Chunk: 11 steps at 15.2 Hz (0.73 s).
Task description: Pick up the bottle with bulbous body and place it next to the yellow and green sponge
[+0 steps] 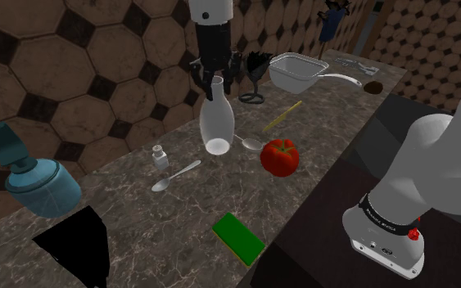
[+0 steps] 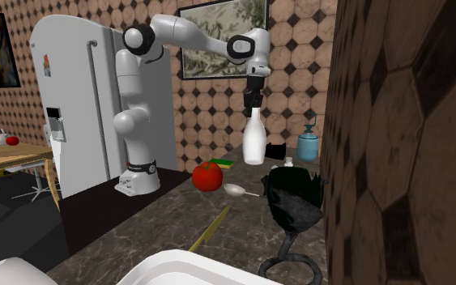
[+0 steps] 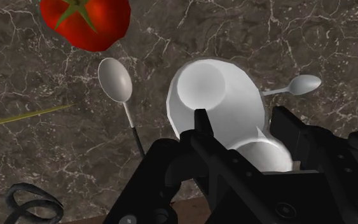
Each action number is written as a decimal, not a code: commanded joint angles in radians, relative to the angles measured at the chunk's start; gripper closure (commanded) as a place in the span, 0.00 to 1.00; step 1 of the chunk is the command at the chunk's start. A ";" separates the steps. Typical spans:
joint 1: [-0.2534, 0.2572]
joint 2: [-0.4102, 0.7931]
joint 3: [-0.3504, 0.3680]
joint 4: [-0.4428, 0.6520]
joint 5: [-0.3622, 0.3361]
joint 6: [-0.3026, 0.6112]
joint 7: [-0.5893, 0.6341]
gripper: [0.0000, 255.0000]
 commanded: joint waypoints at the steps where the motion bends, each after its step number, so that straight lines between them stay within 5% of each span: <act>1: 0.022 0.011 0.025 0.005 0.004 0.008 0.048 1.00; 11: 0.140 0.169 0.139 0.194 -0.008 -0.020 0.283 1.00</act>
